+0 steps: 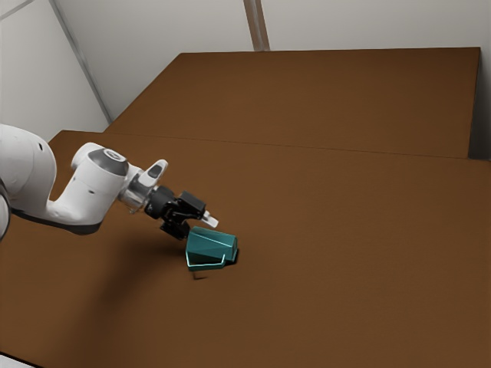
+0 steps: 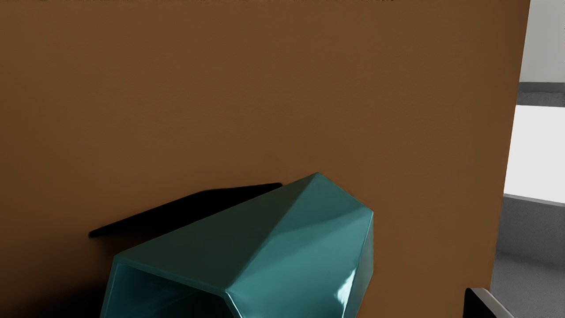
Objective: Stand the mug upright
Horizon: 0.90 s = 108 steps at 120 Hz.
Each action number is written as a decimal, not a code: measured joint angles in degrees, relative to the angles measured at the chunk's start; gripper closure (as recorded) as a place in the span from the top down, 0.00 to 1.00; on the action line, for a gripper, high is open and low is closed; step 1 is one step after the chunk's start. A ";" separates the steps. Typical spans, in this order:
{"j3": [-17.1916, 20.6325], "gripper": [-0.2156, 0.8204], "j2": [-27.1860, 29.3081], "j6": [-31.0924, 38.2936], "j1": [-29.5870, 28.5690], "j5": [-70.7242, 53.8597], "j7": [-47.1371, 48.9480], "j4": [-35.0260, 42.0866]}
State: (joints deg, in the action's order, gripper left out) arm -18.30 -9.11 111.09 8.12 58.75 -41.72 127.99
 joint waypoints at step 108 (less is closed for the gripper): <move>0.26 0.05 6.12 1.93 6.60 -3.26 -0.24 -0.61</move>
State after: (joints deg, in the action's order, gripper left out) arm -18.04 -2.99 113.02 14.72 55.49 -41.96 127.38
